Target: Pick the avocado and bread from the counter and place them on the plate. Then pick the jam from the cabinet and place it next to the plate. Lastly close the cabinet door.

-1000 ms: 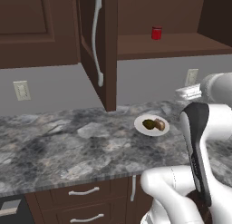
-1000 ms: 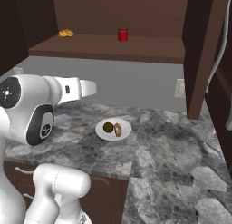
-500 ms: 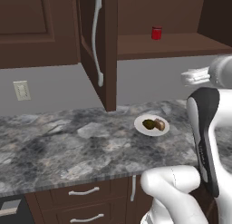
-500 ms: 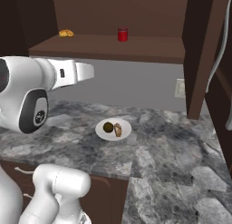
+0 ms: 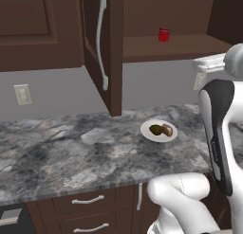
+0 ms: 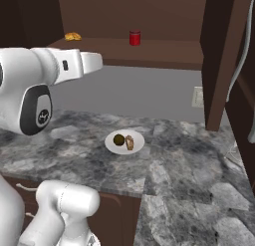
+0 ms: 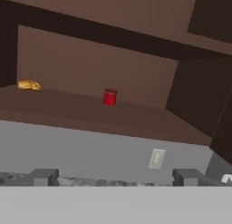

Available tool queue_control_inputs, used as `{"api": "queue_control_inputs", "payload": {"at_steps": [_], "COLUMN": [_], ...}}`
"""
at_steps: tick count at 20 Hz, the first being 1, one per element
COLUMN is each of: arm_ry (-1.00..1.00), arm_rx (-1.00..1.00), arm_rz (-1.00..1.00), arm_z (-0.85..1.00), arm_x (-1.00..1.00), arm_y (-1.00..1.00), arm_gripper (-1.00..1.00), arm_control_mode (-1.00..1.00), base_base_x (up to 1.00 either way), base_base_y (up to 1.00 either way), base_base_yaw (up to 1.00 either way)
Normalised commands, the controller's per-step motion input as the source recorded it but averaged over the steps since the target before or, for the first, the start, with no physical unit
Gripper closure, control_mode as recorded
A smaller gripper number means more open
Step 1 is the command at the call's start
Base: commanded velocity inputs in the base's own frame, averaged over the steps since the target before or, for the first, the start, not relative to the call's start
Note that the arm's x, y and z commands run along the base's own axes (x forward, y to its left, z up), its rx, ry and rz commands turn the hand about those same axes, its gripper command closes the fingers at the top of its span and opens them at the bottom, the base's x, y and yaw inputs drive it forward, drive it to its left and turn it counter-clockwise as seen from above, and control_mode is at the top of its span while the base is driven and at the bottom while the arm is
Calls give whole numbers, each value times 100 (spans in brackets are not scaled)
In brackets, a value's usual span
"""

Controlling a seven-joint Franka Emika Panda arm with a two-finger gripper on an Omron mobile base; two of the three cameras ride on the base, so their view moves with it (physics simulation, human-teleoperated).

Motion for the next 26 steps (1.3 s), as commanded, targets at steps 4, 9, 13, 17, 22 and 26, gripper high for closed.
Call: {"api": "queue_control_inputs", "payload": {"at_steps": [4, 9, 13, 17, 22, 26], "arm_ry": [-6, -7, -7, 0, 2, 0], "arm_rx": [7, 5, 15, 17, 5, 0], "arm_rz": [-7, -10, -4, 0, 9, 14], "arm_z": [6, 3, 0, 6, 3, 0], "arm_x": [-1, 0, 0, 6, 30, 33], "arm_y": [-1, -1, 0, 0, 0, 0], "arm_gripper": [-100, -100, -100, -100, -100, -100], "arm_control_mode": [-100, -100, -100, -100, -100, -100], "base_base_x": [0, 0, 0, 0, 0, 0], "base_base_y": [0, 0, 0, 0, 0, 0], "base_base_yaw": [0, 0, 0, 0, 0, 0]}}
